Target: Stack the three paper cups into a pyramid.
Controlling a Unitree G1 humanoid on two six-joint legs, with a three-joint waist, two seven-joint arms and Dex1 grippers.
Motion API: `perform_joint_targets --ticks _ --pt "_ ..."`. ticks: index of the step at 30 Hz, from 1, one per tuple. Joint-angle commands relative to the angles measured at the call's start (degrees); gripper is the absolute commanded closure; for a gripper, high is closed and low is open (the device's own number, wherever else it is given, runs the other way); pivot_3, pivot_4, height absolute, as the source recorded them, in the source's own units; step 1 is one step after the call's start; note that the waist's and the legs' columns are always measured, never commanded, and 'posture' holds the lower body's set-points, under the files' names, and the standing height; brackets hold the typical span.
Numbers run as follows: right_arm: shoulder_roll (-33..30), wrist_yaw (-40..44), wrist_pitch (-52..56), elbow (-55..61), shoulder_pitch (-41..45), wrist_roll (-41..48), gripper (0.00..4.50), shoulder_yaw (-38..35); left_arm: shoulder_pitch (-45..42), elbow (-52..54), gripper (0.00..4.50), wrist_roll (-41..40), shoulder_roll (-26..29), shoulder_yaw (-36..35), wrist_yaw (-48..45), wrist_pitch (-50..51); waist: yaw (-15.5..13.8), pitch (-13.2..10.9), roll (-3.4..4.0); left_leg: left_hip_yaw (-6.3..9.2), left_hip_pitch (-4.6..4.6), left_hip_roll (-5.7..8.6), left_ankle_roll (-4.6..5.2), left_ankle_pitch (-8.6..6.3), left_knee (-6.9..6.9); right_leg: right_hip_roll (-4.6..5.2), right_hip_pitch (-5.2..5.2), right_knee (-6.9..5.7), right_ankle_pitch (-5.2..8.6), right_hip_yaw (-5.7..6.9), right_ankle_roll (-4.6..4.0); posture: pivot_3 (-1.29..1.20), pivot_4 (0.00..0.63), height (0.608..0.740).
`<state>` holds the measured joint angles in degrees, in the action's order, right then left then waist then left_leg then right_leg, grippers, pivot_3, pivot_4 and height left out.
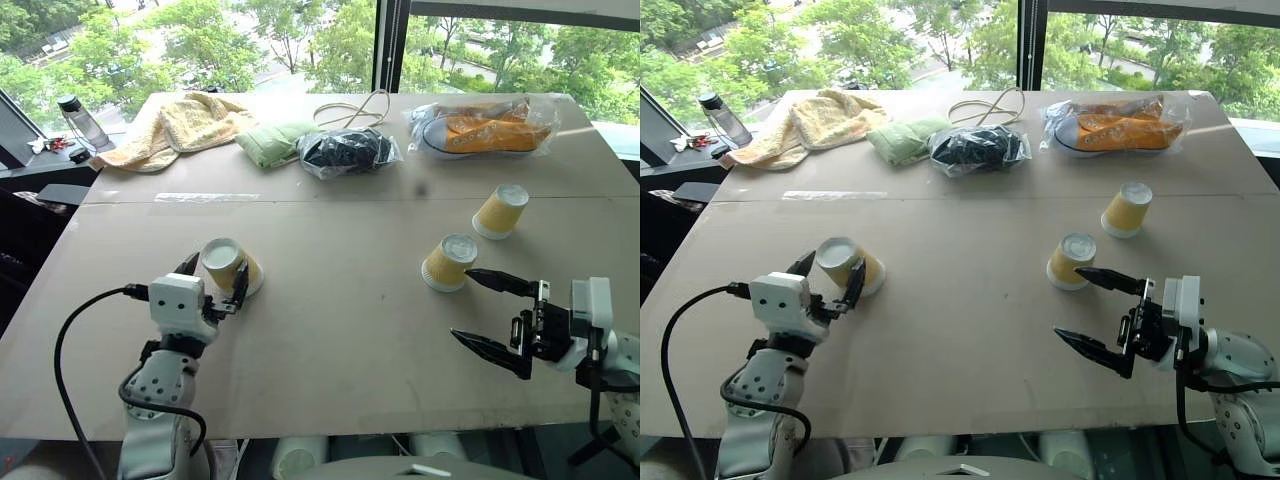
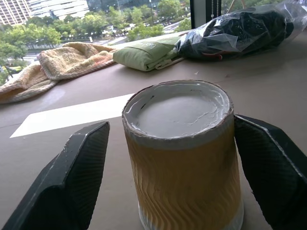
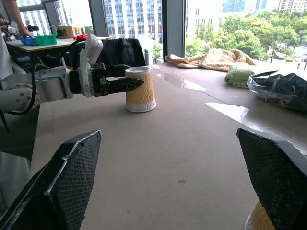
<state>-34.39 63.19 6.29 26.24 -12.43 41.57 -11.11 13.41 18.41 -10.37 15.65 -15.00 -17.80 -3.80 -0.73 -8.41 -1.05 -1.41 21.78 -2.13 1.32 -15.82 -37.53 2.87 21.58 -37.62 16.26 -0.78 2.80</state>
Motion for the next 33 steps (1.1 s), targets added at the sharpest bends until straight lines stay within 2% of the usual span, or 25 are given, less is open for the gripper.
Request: perform_joint_targets --ticks 1,8,15,20,29,30,31,33 --pt "0.3 -1.1 0.5 2.8 1.2 2.8 0.0 -1.4 -0.4 0.9 2.12 -1.2 0.9 -0.3 -1.0 -0.3 0.1 0.0 0.0 0.0 0.0 0.0 0.0 0.0 0.0 0.0 0.0 0.0 0.0 -0.01 0.0 0.0 0.15 0.74" --pt "-0.3 -2.9 2.7 4.1 3.3 2.9 0.0 -0.7 -3.0 0.0 2.18 -0.1 2.2 2.2 -2.9 -0.4 -0.1 0.0 0.0 0.02 -0.01 0.0 0.0 0.0 0.0 0.0 0.0 -0.02 0.0 -0.01 0.0 0.0 0.15 0.74" --pt "-0.7 -5.2 4.7 5.9 4.2 2.9 0.0 -1.4 -12.4 -4.5 2.18 -2.0 3.4 13.9 -13.7 1.1 0.0 0.0 0.0 0.01 0.02 0.05 -0.01 0.01 -0.07 0.0 -0.01 -0.03 -0.01 0.08 0.01 0.0 0.15 0.74" --pt "-0.5 -5.8 4.5 6.3 3.7 2.4 0.0 -1.8 -16.7 -9.2 2.18 -0.4 3.4 18.9 -17.8 -0.2 0.1 0.0 0.02 0.04 0.01 0.0 -0.01 0.01 -0.07 -0.11 0.02 -0.05 -0.01 0.04 0.01 0.0 0.15 0.74" --pt "-0.6 -6.7 4.2 7.1 1.9 2.2 0.0 -2.8 -20.5 -14.6 2.18 3.2 3.6 21.0 -18.9 -5.5 -0.1 0.0 0.06 0.06 0.02 0.02 0.0 0.01 -0.19 -0.08 -0.01 -0.13 -0.01 0.07 0.02 0.0 0.15 0.74" --pt "-0.6 -6.8 4.1 7.0 1.8 2.1 0.0 -2.9 -20.4 -14.5 1.17 2.9 3.7 21.0 -19.4 -5.8 -0.1 0.0 0.06 0.06 0.02 0.02 0.0 0.01 -0.19 -0.08 -0.01 -0.13 -0.01 0.07 0.02 0.0 0.15 0.74" --pt "-0.5 -7.0 4.0 7.0 1.7 2.0 0.0 -3.0 -20.2 -14.3 0.69 2.6 3.7 21.0 -19.6 -6.1 0.0 0.0 0.06 0.07 0.01 0.01 0.0 0.01 -0.2 -0.08 -0.01 -0.15 -0.01 0.07 0.02 0.0 0.15 0.74" --pt "-0.4 -7.3 3.8 6.7 1.7 1.8 0.0 -3.2 -19.8 -13.5 0.04 1.9 3.7 20.7 -19.8 -6.3 0.0 0.0 0.06 0.08 0.02 0.0 0.0 0.01 -0.2 -0.09 0.0 -0.16 -0.01 0.07 0.02 0.0 0.15 0.74"
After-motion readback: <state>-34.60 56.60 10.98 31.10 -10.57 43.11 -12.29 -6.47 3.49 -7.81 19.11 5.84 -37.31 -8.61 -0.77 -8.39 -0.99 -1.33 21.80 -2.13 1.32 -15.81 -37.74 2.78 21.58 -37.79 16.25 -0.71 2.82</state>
